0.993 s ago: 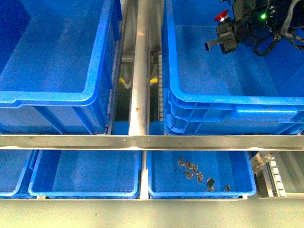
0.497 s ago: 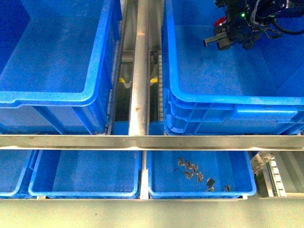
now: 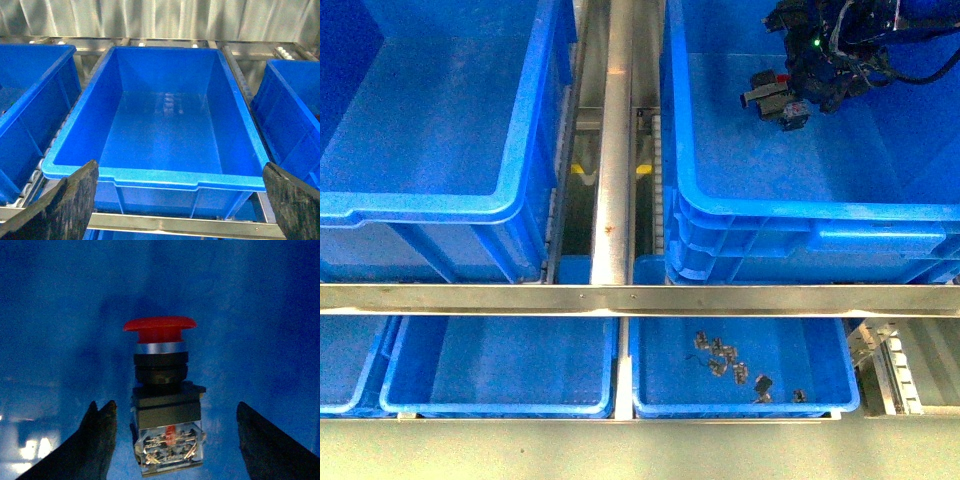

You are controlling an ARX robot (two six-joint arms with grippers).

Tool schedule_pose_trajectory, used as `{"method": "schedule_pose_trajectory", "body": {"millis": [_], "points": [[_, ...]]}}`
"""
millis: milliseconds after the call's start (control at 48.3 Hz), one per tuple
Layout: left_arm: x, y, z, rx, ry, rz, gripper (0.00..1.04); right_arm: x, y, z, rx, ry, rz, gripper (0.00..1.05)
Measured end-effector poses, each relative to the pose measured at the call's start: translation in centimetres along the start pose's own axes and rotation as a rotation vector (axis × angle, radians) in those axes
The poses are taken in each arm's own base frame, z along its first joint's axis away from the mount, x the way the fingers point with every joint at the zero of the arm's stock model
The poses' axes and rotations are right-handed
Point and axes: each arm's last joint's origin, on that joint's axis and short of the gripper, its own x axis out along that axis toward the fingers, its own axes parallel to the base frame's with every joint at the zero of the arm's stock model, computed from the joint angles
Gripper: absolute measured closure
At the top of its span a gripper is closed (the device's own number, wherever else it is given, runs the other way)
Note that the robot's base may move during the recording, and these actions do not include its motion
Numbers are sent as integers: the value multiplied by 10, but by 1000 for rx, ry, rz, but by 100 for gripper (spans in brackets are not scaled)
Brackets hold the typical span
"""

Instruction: Pick red and yellow buttons and place in box

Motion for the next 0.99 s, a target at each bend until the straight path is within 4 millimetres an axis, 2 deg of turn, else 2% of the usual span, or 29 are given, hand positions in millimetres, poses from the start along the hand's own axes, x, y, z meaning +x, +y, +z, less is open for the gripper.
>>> {"method": "schedule_pose_trajectory", "body": {"millis": [62, 207, 331, 434, 497, 559, 579, 600, 662, 703, 745, 828, 890, 993], "points": [[0, 0, 0, 0, 0, 0, 8, 0, 0, 1, 10, -22, -4, 22], [0, 0, 0, 0, 0, 0, 8, -7, -1, 0, 21, -67, -3, 5], [0, 0, 0, 0, 0, 0, 8, -29, -6, -3, 34, -124, 13, 6], [0, 0, 0, 0, 0, 0, 8, -73, -13, 0, 64, -215, 31, 6], [0, 0, 0, 0, 0, 0, 8, -99, -14, -4, 94, -253, 43, 6], [0, 0, 0, 0, 0, 0, 8, -135, -13, -10, 144, -299, 72, 6], [0, 0, 0, 0, 0, 0, 8, -170, -9, -21, 211, -318, 94, 6], [0, 0, 0, 0, 0, 0, 8, -187, -7, -29, 252, -320, 101, 6], [0, 0, 0, 0, 0, 0, 8, -222, -1, -53, 365, -298, 103, 6], [0, 0, 0, 0, 0, 0, 8, -248, 3, -77, 477, -260, 77, 6], [0, 0, 0, 0, 0, 0, 8, -260, 4, -93, 561, -235, 75, 6], [0, 0, 0, 0, 0, 0, 8, -265, 2, -99, 650, -252, 87, 7], [0, 0, 0, 0, 0, 0, 8, -264, -3, -109, 601, -443, 127, 19], [0, 0, 0, 0, 0, 0, 8, -274, -14, -132, 465, -615, 99, 35]]}}
